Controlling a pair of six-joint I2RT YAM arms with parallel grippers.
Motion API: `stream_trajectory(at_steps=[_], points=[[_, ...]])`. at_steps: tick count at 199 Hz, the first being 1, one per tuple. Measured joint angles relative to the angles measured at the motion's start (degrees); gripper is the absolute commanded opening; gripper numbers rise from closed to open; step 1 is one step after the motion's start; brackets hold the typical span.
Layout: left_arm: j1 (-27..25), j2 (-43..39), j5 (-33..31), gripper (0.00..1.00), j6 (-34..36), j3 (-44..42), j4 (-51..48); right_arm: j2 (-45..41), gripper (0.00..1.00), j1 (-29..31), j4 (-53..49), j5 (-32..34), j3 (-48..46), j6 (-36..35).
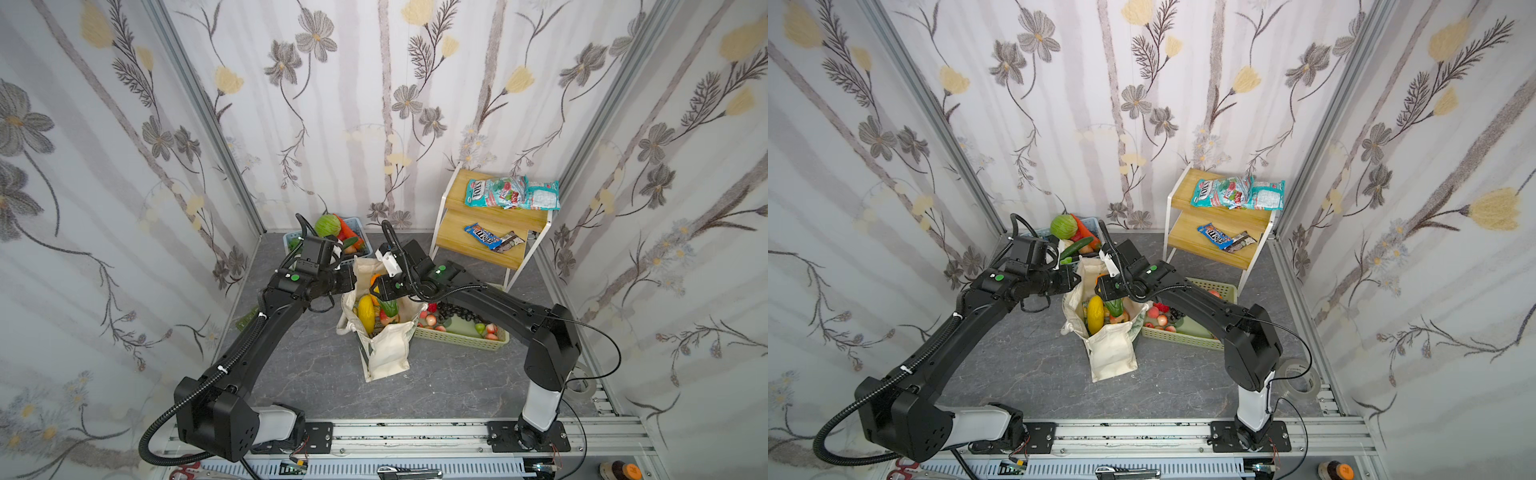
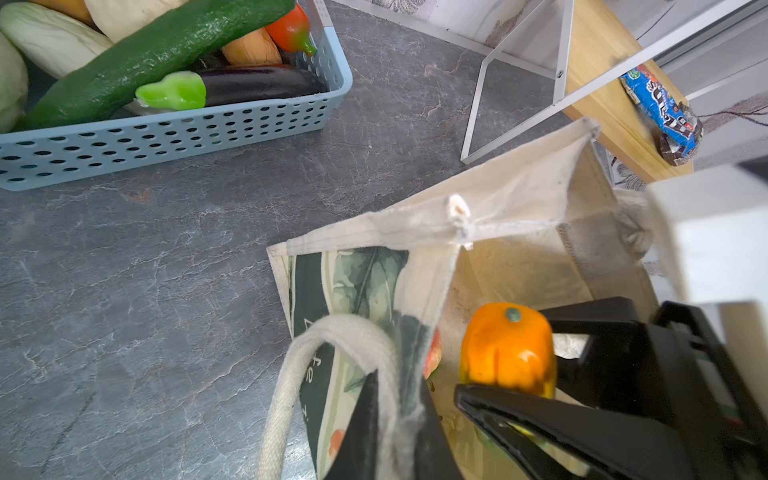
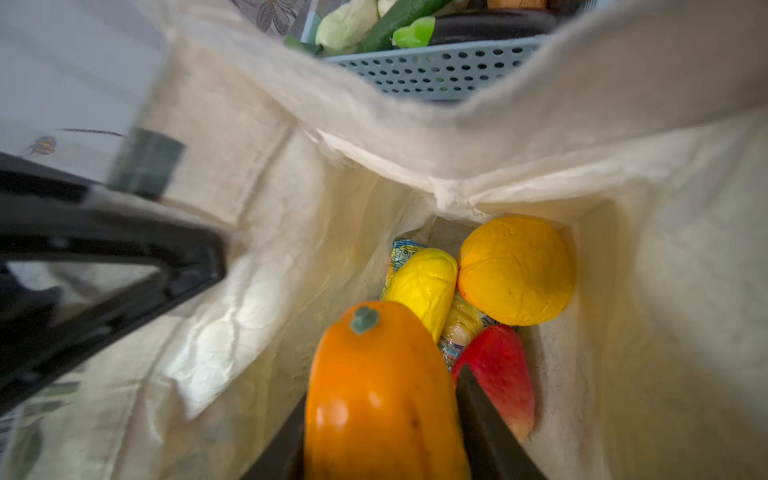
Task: Place the food into the grocery bag and tie it
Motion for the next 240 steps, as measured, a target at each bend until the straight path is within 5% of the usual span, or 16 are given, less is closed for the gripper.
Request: stream_trajectory(at_steps=[80,184,240], points=[[0.0,-0.3,-0.8,0.00,0.0,-0.9,0.1,2.2,0.74,0.0,0.7,0.3,-0.7,0.0],[0.0,-0.4,-1.5,0.00,0.0,-1.4,0.7,-11.3,0.62,-0.3,0.2,0.5,-1.9,-0.3],[0.0,-0.4,-1.5,0.00,0.0,-1.6,1.4,-19.0,0.60,-3.6,-2.1,9.8,-5.0,-1.4]])
